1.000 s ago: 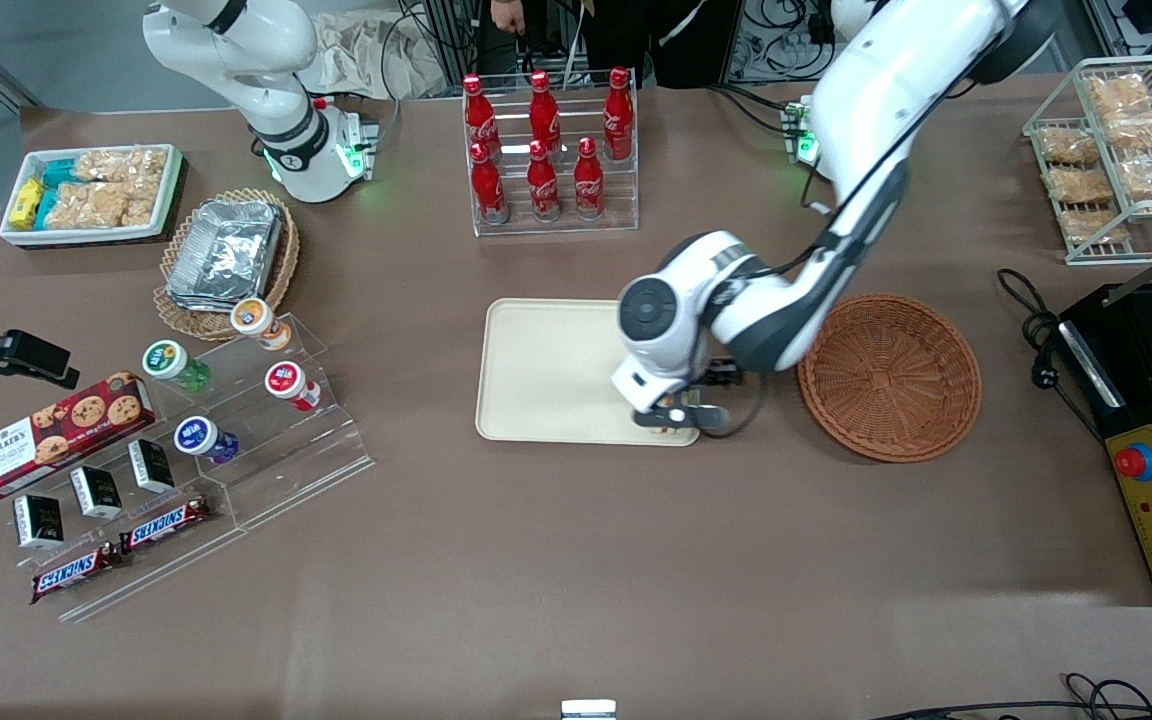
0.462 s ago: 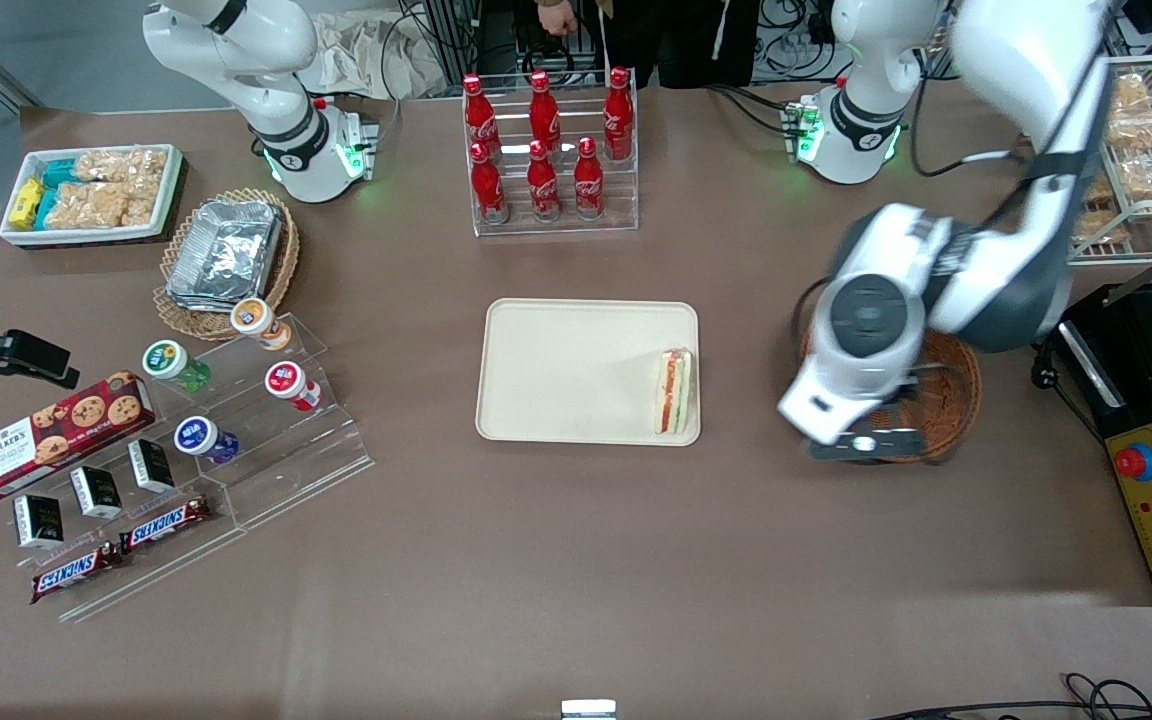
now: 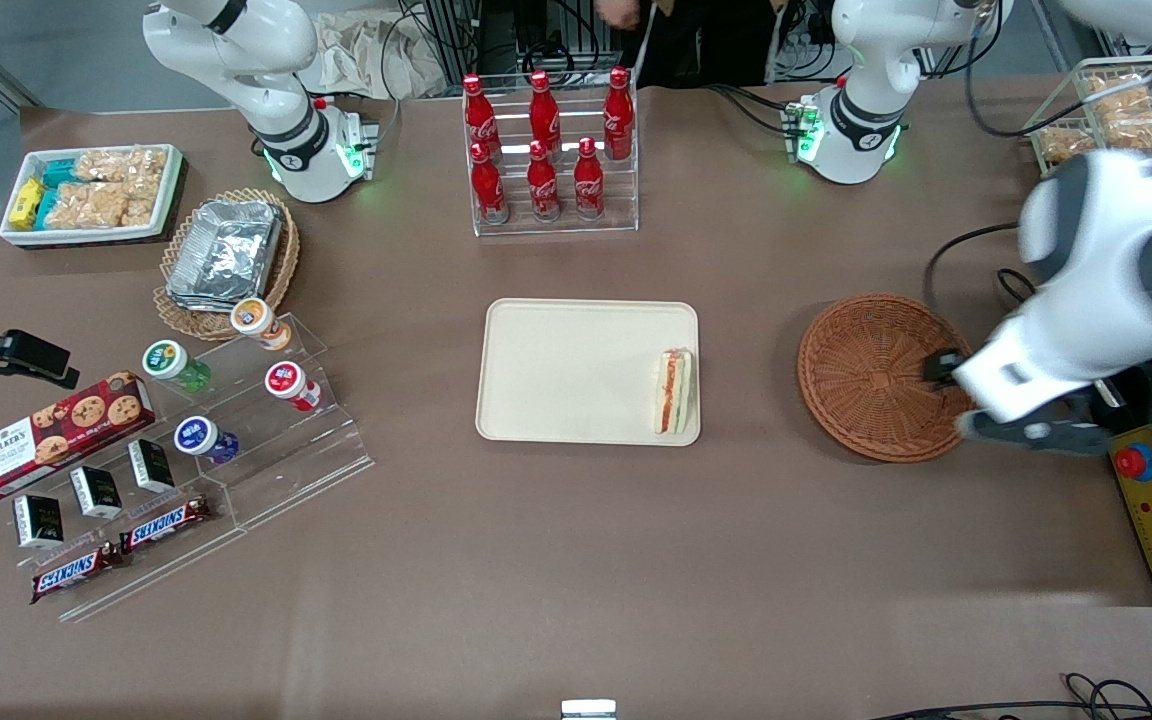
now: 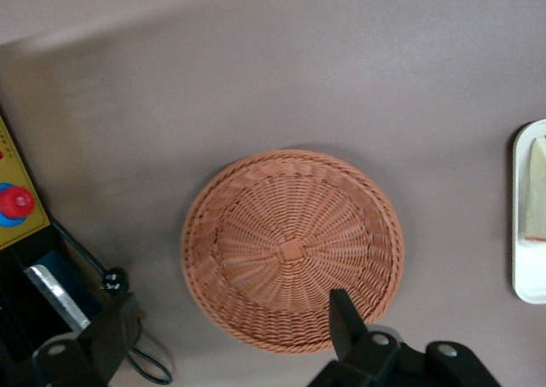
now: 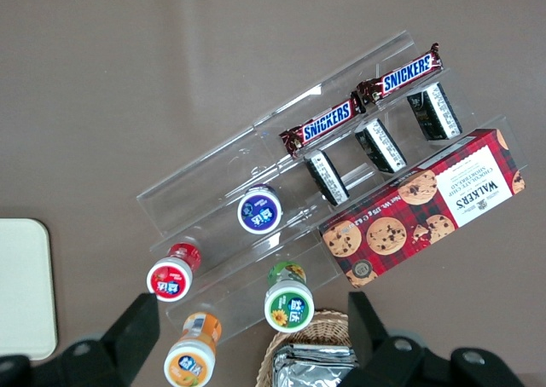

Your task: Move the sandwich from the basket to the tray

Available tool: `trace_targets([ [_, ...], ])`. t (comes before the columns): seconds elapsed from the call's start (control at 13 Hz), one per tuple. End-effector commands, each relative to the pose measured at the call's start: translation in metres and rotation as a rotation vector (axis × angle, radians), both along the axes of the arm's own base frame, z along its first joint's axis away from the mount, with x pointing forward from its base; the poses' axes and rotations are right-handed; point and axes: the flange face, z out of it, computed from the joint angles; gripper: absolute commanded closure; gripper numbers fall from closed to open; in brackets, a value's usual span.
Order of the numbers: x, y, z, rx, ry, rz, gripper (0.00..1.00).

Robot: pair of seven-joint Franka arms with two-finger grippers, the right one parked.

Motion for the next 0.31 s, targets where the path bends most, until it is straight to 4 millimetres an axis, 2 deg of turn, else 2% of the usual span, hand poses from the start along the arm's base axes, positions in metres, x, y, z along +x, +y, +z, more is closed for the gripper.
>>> trace_targets([
  [0.0,0.001,0.004,0.032,-0.04,-0.051,-0.035,0.0],
  [0.23,0.012,-0.002,0.053,-0.044,-0.101,-0.032,0.0],
])
